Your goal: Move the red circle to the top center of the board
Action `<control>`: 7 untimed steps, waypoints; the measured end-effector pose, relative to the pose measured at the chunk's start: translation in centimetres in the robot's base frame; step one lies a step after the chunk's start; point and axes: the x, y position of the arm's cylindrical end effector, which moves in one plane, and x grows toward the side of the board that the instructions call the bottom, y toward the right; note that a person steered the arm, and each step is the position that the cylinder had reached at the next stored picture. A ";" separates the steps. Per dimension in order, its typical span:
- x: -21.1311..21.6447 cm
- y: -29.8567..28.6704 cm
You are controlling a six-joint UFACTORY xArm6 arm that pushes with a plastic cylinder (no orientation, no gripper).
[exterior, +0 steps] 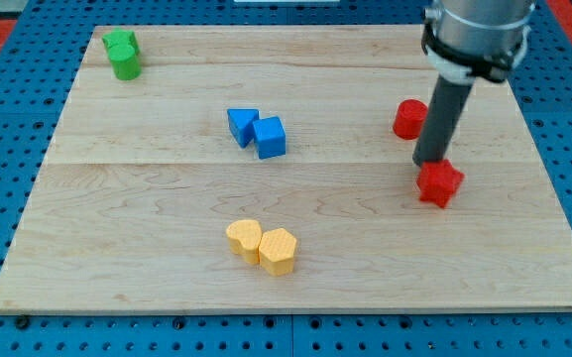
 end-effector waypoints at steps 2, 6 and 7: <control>5.0 0.3; -10.9 8.4; -13.6 7.5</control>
